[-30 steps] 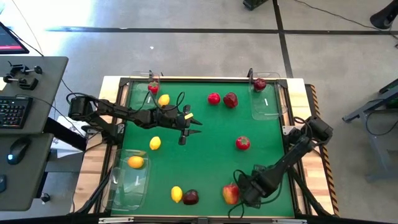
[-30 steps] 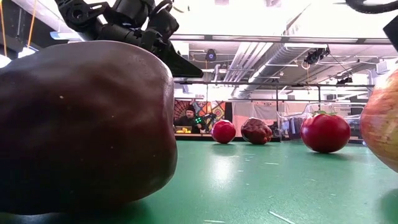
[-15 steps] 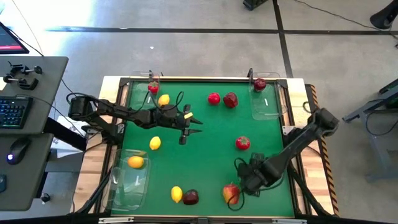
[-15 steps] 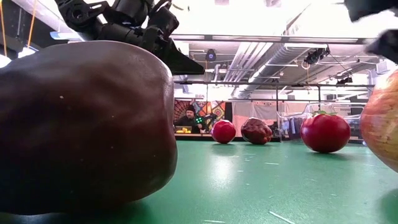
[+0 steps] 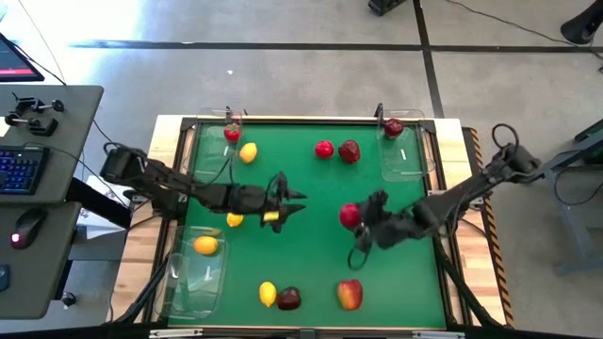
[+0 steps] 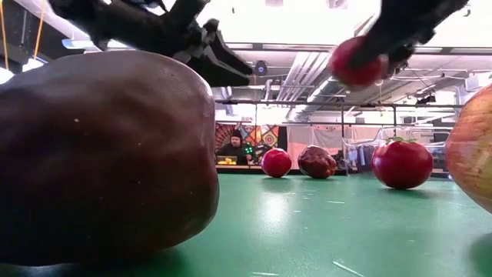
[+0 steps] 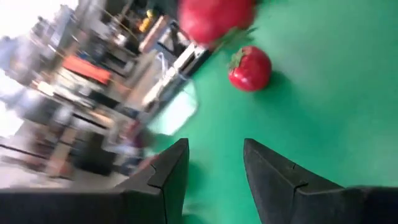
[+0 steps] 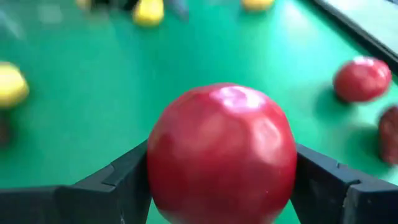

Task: Sort produce into baskets
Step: Put the tomato into the top left bin

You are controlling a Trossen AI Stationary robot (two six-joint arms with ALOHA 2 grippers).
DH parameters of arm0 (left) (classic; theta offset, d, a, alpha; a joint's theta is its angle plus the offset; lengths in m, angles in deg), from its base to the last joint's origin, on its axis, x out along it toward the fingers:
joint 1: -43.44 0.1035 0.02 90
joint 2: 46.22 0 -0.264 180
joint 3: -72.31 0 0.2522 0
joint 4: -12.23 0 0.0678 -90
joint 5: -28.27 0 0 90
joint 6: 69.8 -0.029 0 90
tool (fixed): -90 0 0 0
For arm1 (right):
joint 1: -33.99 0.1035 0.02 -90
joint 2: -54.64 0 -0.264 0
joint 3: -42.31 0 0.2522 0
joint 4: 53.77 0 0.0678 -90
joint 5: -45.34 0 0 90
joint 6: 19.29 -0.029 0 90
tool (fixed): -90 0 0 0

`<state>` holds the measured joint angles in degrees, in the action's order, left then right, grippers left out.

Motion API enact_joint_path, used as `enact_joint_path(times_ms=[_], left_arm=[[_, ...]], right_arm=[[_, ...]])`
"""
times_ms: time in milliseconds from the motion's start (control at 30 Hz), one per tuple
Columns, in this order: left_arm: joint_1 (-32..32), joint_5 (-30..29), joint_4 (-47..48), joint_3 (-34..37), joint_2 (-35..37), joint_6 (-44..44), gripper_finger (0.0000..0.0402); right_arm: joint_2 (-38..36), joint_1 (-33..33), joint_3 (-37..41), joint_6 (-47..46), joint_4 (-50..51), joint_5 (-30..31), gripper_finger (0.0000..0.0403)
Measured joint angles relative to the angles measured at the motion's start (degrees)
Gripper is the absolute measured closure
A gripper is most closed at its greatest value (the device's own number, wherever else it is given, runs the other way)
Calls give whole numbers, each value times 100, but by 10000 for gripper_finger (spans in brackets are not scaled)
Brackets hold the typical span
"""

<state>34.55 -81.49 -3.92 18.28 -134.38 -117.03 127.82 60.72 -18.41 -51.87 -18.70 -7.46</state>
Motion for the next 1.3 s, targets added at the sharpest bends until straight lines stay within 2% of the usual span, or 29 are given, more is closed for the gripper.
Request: enact_joint_path(times_ms=[133, 233, 333, 433, 567, 767, 967, 1133, 1300], left_arm=[[-479, -897, -45, 0, 0, -767, 259], [-683, -1368, -224, 0, 0, -1190, 259], [-779, -1519, -521, 0, 2, -1655, 259], [-812, -1524, -1089, 0, 2, -2105, 259], [-764, -1392, -1775, -41, 4, -2399, 258], [-679, -790, -1823, -526, -152, -1921, 251], [-666, -733, -2061, -1145, -742, -1595, 193], [-553, -869, -2082, -1577, -1316, -1825, 144], [-500, -1119, -2151, -1796, -1613, -2230, 122]], right_arm=[[-414, -613, 878, 581, -2317, -627, 121], [-523, -1006, 1417, 683, -3928, -1230, 121], [-508, -1329, 1788, 691, -5237, -1812, 121], [-493, -1544, 1971, 671, -6013, -2254, 121], [-493, -1665, 2014, 715, -6309, -2411, 121], [-489, -1681, 1990, 810, -6339, -2418, 121], [-487, -1681, 1987, 864, -6391, -2523, 121], [-487, -1680, 1984, 913, -6449, -2617, 121], [-487, -1683, 1985, 900, -6420, -2612, 121]])
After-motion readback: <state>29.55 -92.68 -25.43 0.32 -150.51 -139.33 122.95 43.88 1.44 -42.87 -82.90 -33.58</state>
